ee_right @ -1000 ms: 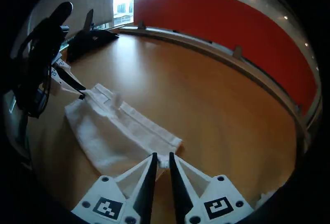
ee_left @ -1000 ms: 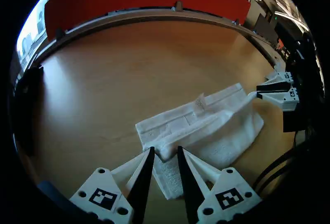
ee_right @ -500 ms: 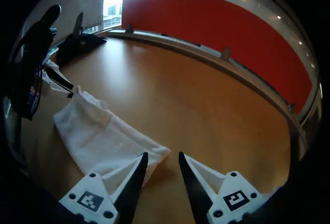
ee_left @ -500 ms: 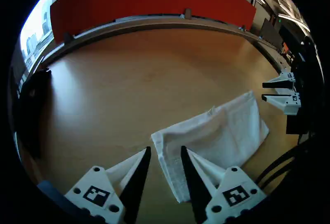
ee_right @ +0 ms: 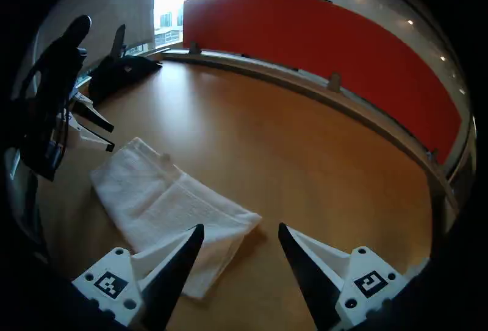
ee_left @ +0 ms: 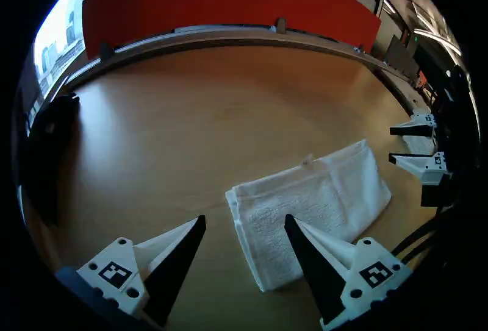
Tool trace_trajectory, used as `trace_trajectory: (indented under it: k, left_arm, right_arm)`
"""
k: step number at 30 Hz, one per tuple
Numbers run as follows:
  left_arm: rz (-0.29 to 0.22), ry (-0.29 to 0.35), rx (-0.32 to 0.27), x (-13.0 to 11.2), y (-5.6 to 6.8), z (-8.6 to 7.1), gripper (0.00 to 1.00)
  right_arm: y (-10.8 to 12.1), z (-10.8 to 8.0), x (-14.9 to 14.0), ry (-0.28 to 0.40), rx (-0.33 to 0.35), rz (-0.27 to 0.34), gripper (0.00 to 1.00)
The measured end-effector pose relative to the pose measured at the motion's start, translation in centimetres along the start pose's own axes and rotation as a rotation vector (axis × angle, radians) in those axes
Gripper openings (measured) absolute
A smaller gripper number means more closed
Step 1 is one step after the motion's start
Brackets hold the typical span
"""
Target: Fold towel
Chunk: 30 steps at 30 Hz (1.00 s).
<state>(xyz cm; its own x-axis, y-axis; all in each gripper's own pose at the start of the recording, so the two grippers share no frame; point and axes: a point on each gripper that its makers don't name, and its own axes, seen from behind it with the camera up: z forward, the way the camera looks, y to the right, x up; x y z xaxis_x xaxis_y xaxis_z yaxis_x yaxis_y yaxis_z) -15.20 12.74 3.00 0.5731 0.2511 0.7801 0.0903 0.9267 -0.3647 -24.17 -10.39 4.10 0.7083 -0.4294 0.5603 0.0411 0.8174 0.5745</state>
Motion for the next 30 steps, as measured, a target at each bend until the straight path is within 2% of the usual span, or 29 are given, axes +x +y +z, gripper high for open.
trace_trajectory:
  k: [9, 21, 30]
  left_arm:
    - [-0.021, 0.017, 0.014, -0.8, 0.3, -1.6, 0.96]
    - [-0.032, 0.015, 0.053, -4.3, 0.5, -3.8, 0.96]
    - [-0.069, 0.010, 0.069, -6.3, 0.7, -4.9, 0.96]
  right_arm:
    - [-0.9, -1.0, -1.0, -0.006, 0.008, 0.004, 0.94]
    - [-2.6, -2.7, -3.4, -0.019, 0.013, 0.025, 0.94]
    - [-3.4, -3.5, -4.8, -0.026, 0.017, 0.042, 0.94]
